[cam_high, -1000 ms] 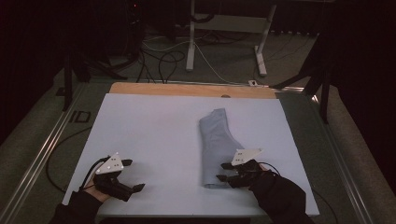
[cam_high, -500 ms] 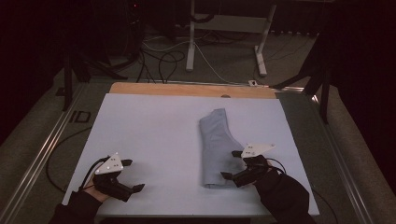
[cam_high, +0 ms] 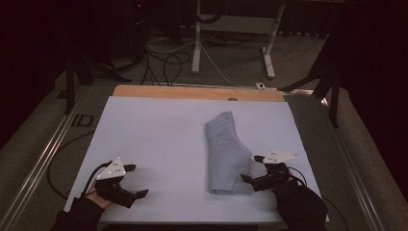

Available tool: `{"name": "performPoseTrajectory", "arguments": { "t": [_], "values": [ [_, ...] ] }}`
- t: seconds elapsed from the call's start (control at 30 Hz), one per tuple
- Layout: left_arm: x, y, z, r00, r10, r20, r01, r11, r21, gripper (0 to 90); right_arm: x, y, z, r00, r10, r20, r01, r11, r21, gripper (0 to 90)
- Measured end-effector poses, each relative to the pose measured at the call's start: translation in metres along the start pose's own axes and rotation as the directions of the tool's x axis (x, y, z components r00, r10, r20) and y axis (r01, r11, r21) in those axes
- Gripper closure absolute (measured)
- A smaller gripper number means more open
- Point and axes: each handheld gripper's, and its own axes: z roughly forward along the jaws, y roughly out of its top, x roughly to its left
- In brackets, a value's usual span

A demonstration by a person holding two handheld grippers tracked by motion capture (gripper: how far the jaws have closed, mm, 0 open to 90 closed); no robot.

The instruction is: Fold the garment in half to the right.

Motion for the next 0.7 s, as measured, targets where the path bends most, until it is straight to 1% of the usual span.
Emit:
{"name": "performPoseTrajectory", "arguments": {
  "t": [0.07, 0.17, 0.2, 0.23, 0.27, 0.3, 0.4, 0.47, 0.5, 0.57, 0.6, 0.63, 0.7],
  "values": [
    [-0.001, 0.000, 0.001, 1.0000, 0.004, 0.002, -0.004, 1.0000, 0.000, 0.3, -0.001, -0.005, -0.002, 0.9997, 0.023, 0.004, -0.023, 0.9997, -0.008, 8.4],
    [0.000, 0.000, 0.001, 1.0000, 0.005, 0.003, -0.005, 1.0000, -0.002, 0.3, -0.001, -0.010, -0.004, 0.9997, 0.024, 0.011, -0.024, 0.9997, -0.004, 8.5],
    [0.000, -0.001, 0.001, 1.0000, 0.003, 0.002, -0.003, 1.0000, -0.002, 0.3, 0.000, -0.011, -0.005, 0.9994, 0.028, 0.019, -0.028, 0.9996, -0.004, 8.5],
    [-0.001, -0.001, 0.001, 1.0000, 0.007, 0.002, -0.007, 1.0000, -0.002, 0.3, -0.001, -0.014, -0.008, 0.9990, 0.039, 0.022, -0.039, 0.9991, -0.018, 8.5],
    [-0.001, -0.001, 0.001, 1.0000, 0.007, 0.002, -0.007, 1.0000, -0.002, 0.3, -0.001, -0.014, -0.008, 0.9990, 0.039, 0.022, -0.039, 0.9991, -0.018, 8.5],
    [-0.001, -0.001, 0.001, 0.9999, 0.013, 0.002, -0.013, 0.9999, 0.001, 0.3, 0.000, -0.018, -0.010, 0.9986, 0.039, 0.036, -0.038, 0.9991, -0.020, 8.5],
    [-0.001, -0.001, 0.001, 0.9999, 0.010, 0.000, -0.010, 0.9999, 0.000, 0.2, 0.000, -0.022, -0.010, 0.9979, 0.048, 0.042, -0.048, 0.9988, -0.008, 8.5],
    [-0.001, -0.001, 0.001, 0.9999, 0.015, -0.001, -0.015, 0.9999, 0.002, 0.3, 0.001, -0.026, -0.010, 0.9979, 0.044, 0.048, -0.043, 0.9991, -0.002, 8.5],
    [0.000, -0.001, 0.000, 1.0000, 0.009, -0.003, -0.009, 1.0000, -0.002, 0.3, 0.001, -0.026, -0.010, 0.9973, 0.044, 0.058, -0.045, 0.9990, 0.003, 8.5],
    [0.000, -0.001, 0.000, 0.9999, 0.008, -0.006, -0.008, 1.0000, -0.003, 0.3, 0.000, -0.027, -0.009, 0.9975, 0.042, 0.056, -0.042, 0.9991, -0.001, 8.5],
    [0.000, -0.001, -0.001, 0.9999, 0.012, -0.006, -0.012, 0.9999, -0.003, 0.3, 0.000, -0.027, -0.009, 0.9969, 0.055, 0.056, -0.055, 0.9985, -0.002, 8.5],
    [0.000, -0.001, -0.002, 0.9999, 0.013, -0.007, -0.013, 0.9999, -0.003, 0.3, 0.000, -0.027, -0.010, 0.9966, 0.057, 0.059, -0.057, 0.9984, -0.006, 8.5],
    [0.000, -0.001, -0.002, 0.9999, 0.012, -0.008, -0.012, 0.9999, -0.004, 0.3, -0.001, -0.027, -0.010, 0.9967, 0.054, 0.060, -0.054, 0.9985, -0.011, 8.5]
  ]
}}
